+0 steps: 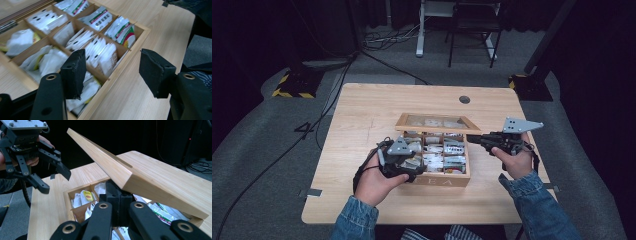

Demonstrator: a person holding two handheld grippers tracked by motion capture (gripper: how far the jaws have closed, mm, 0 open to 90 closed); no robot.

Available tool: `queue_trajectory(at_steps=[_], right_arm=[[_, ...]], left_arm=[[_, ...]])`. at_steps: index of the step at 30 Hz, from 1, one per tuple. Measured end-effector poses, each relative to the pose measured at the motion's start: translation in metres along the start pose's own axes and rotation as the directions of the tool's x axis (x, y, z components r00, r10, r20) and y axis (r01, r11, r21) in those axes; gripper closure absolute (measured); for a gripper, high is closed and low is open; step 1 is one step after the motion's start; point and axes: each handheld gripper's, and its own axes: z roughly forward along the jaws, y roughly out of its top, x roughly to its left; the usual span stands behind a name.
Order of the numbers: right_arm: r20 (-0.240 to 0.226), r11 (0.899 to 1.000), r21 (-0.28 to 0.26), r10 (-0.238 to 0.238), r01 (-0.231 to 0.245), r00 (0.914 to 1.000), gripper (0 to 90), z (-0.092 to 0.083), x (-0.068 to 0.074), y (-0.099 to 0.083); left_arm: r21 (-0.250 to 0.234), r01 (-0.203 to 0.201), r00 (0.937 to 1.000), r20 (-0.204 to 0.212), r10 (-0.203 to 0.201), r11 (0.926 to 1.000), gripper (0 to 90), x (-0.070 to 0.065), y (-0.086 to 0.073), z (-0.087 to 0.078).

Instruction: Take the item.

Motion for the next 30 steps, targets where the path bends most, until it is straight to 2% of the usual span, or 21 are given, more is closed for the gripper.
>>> queue_trajectory(at_steps=[7,13,24,30], right_arm=[[0.001,1.000,0.000,-0.001,0.001,1.0000,90.0,0.000,0.000,0.000],[-0.001,1.000,0.002,-0.004,0.004,1.0000,90.0,0.000,0.000,0.000],[-0.005,1.000,0.003,-0.006,0.006,1.0000,90.0,0.000,0.000,-0.001],[-0.006,1.000,0.004,-0.006,0.006,1.0000,90.0,0.000,0.000,-0.001]], left_arm=[[0.002,-0.029,0.9983,0.051,0.029,0.9996,40.0,-0.010,0.013,0.025],[0.006,-0.041,0.9964,0.075,0.040,0.9991,41.3,-0.015,0.023,0.048],[-0.001,-0.024,0.9934,0.112,0.024,0.9997,42.9,-0.014,0.030,0.079],[0.014,-0.018,0.9910,0.133,0.016,0.9997,47.0,-0.013,0.031,0.093]])
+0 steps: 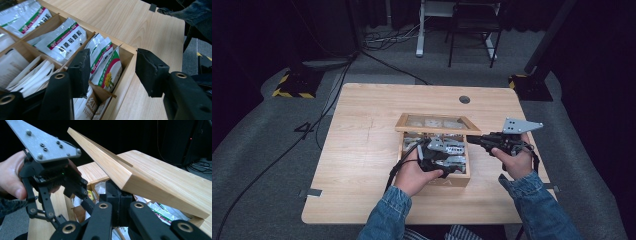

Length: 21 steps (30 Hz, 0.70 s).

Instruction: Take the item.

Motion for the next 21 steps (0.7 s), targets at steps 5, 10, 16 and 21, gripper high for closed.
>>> queue_trajectory(at_steps=[5,10,16,21], right_arm=[[0.000,1.000,0.001,-0.001,0.001,1.0000,90.0,0.000,0.000,0.000],[-0.002,1.000,0.001,-0.001,0.001,1.0000,90.0,0.000,0.000,0.000],[-0.003,1.000,0.004,0.000,0.000,1.0000,90.0,0.000,0.000,0.000],[-0.002,1.000,0.004,-0.002,0.002,1.0000,90.0,0.000,0.000,-0.001]], left_arm=[[0.017,0.008,0.9998,0.017,-0.009,0.9998,50.1,0.003,0.001,0.010],[0.033,0.016,0.9993,0.033,-0.018,0.9993,52.3,0.005,0.001,0.020],[0.062,0.028,0.9978,0.058,-0.032,0.9976,60.5,0.007,0.000,0.030],[0.078,0.052,0.9962,0.065,-0.057,0.9956,67.8,0.011,-0.001,0.034]])
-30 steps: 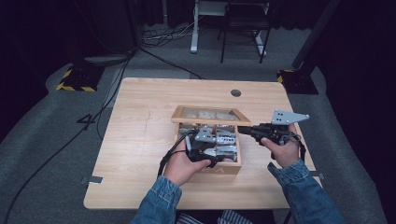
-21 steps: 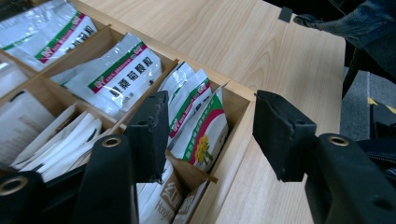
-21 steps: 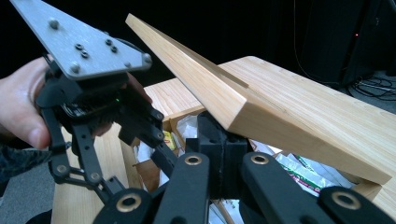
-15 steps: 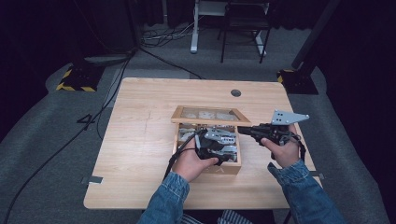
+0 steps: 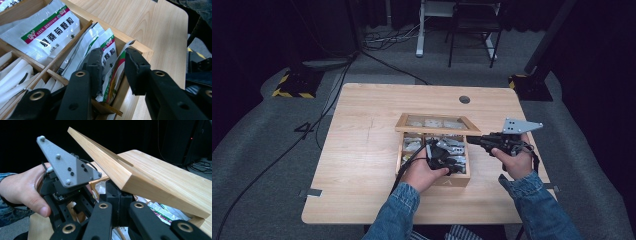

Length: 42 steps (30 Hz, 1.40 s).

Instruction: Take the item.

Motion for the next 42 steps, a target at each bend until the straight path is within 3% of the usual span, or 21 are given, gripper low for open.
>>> queue_trajectory(at_steps=[4,13,31,42], right_arm=[[0.000,1.000,0.000,0.000,0.000,1.0000,90.0,0.000,0.000,0.000],[-0.003,1.000,0.004,0.001,-0.001,1.0000,90.0,0.001,0.000,-0.001],[-0.008,1.000,0.001,0.006,-0.006,0.9999,90.0,0.001,0.000,-0.001],[-0.010,1.000,-0.001,0.008,-0.008,0.9999,90.0,0.001,-0.001,-0.001]], left_arm=[[0.026,0.008,1.0000,0.004,-0.008,0.9996,71.4,0.001,-0.002,0.005],[0.017,0.029,0.9986,0.045,-0.029,0.9994,81.5,0.005,-0.007,0.012],[0.031,-0.052,0.9983,0.029,0.052,0.9981,89.3,0.003,-0.005,0.011],[-0.026,-0.086,0.9963,0.004,0.086,0.9960,90.0,-0.004,0.006,-0.008]])
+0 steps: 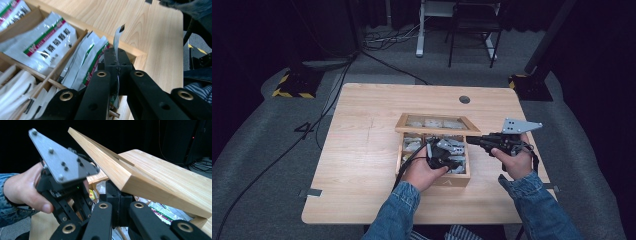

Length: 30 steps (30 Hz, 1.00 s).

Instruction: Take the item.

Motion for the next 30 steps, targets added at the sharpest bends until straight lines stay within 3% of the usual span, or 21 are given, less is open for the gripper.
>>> queue_trajectory(at_steps=[7,16,30], right_arm=[[0.001,1.000,-0.005,0.005,-0.005,1.0000,90.0,-0.002,0.000,0.001],[0.000,1.000,-0.009,0.006,-0.006,1.0000,90.0,-0.003,-0.001,0.001],[0.002,1.000,-0.013,0.011,-0.011,0.9999,90.0,-0.004,-0.001,0.001]], left_arm=[[-0.040,-0.010,0.9999,-0.003,0.010,0.9991,90.0,-0.003,0.001,-0.010],[-0.128,-0.018,0.9998,0.004,0.019,0.9917,90.0,-0.013,0.002,-0.028],[-0.183,-0.034,0.9993,-0.024,0.030,0.9826,89.9,-0.024,-0.006,-0.056]])
